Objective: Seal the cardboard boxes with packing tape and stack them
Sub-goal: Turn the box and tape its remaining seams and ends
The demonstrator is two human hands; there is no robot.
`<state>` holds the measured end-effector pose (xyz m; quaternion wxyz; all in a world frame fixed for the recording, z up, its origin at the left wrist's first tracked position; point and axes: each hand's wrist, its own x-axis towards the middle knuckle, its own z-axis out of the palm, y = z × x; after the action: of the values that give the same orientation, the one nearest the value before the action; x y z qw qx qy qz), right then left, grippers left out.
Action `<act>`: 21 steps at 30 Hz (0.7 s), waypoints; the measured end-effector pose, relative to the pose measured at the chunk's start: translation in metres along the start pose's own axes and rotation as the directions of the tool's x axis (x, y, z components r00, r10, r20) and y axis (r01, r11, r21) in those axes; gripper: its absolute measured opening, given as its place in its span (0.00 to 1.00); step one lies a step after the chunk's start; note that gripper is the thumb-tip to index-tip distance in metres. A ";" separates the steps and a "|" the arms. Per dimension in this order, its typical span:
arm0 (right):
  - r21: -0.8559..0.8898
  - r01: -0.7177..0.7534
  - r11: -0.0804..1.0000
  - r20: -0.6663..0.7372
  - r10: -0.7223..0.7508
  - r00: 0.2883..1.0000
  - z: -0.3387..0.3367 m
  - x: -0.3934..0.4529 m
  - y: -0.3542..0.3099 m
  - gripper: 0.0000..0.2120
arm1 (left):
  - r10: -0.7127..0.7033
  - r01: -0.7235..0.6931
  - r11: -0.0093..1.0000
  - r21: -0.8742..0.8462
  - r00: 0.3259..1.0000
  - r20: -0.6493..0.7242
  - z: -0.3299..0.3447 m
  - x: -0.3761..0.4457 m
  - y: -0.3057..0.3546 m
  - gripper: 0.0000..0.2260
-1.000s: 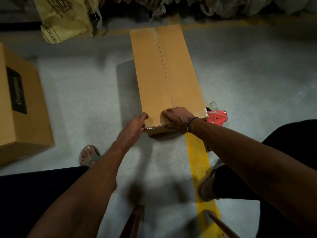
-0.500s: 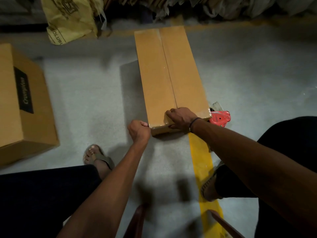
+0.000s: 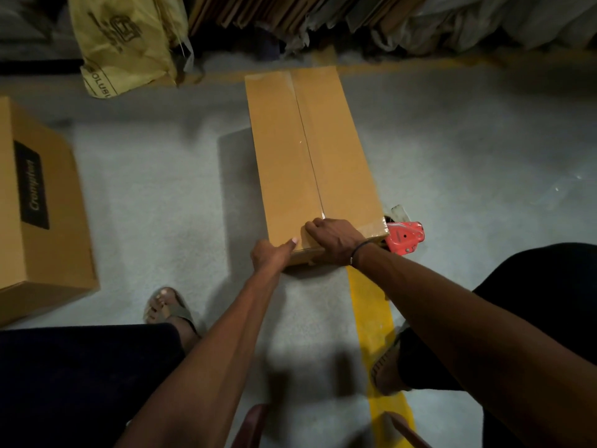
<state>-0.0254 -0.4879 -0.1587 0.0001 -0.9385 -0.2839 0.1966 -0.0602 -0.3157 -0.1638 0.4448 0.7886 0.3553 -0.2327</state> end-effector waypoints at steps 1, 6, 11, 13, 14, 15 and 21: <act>0.042 0.010 0.999 -0.012 -0.010 1.000 -0.001 -0.003 0.002 0.33 | -0.016 0.017 0.999 -0.042 0.999 0.029 -0.001 0.003 0.001 0.39; 0.607 -0.098 0.789 -0.205 0.274 0.939 -0.006 -0.008 0.018 0.13 | 0.137 -0.132 0.989 0.063 0.988 -0.072 0.012 0.006 0.023 0.50; 0.603 -0.303 0.738 -0.428 0.620 0.658 0.001 0.015 0.052 0.10 | 0.668 -0.569 0.691 0.446 0.738 -0.093 0.024 0.019 0.052 0.35; 0.570 -0.353 0.742 -0.385 0.621 0.683 0.003 0.022 0.067 0.14 | 0.768 -0.675 0.511 0.532 0.636 0.069 0.027 0.035 0.071 0.31; 0.525 -0.355 0.774 -0.372 0.584 0.722 0.005 0.026 0.071 0.17 | 0.781 -0.694 0.443 0.568 0.610 0.137 0.028 0.043 0.082 0.30; 0.464 -0.357 0.811 -0.361 0.541 0.759 0.008 0.030 0.074 0.20 | 0.775 -0.699 0.390 0.600 0.601 0.197 0.030 0.051 0.093 0.30; 0.236 -0.409 0.882 -0.286 0.465 0.838 0.014 0.035 0.072 0.23 | 0.690 -0.628 0.235 0.742 0.646 0.327 0.039 0.060 0.105 0.29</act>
<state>0.0344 -0.5310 -0.1930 0.0812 -0.9945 -0.0400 0.0522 0.0568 -0.3649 -0.1682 0.0765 0.9782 -0.1423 -0.1305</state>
